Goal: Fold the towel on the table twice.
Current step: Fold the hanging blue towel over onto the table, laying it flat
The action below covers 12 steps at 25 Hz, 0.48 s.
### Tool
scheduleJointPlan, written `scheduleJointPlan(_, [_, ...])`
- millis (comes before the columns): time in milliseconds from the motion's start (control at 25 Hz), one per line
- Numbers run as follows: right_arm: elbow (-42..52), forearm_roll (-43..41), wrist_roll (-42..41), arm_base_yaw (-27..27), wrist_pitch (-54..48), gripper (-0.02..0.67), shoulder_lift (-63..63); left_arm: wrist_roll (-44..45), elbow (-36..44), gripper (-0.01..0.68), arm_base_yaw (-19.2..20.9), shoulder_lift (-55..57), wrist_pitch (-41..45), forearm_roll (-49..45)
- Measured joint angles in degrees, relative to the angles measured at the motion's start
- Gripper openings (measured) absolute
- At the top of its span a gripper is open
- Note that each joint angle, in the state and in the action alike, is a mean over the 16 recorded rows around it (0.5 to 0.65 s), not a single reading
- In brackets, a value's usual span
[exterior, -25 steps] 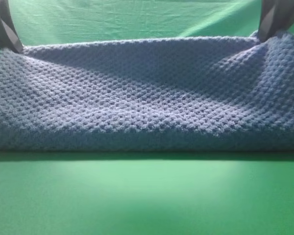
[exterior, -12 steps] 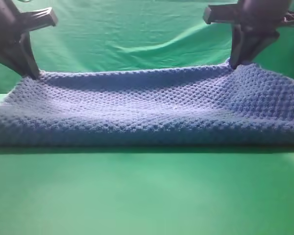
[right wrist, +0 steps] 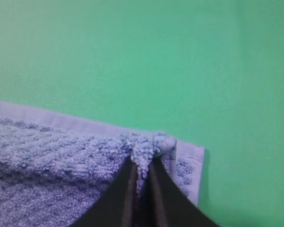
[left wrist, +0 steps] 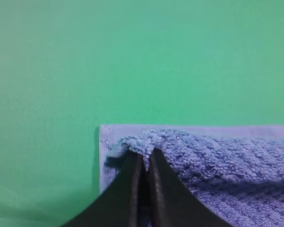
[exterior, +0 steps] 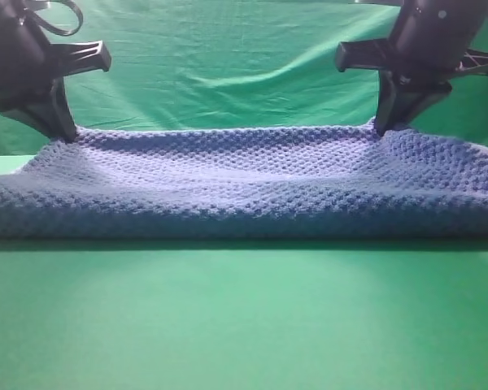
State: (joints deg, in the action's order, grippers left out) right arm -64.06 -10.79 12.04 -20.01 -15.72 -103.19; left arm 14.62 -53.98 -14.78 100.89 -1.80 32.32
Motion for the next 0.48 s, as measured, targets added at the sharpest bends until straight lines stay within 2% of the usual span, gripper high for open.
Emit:
scheduleJointPlan(120, [-0.02,-0.04,0.00,0.10,1.56,0.073,-0.54,0.00,-0.01,0.047,-0.04,0.75,-1.60,0.00])
scheduleJointPlan(200, [-0.05,-0.09,0.00,0.12,2.30,0.138,-0.80,0.03,-0.01,0.100,-0.06,1.16,-2.43,0.00])
scheduleJointPlan(480, [-0.15,-1.25,0.00,0.19,1.80,0.418,-0.63,1.52,-0.01,0.371,-0.08,1.05,-3.10,0.00])
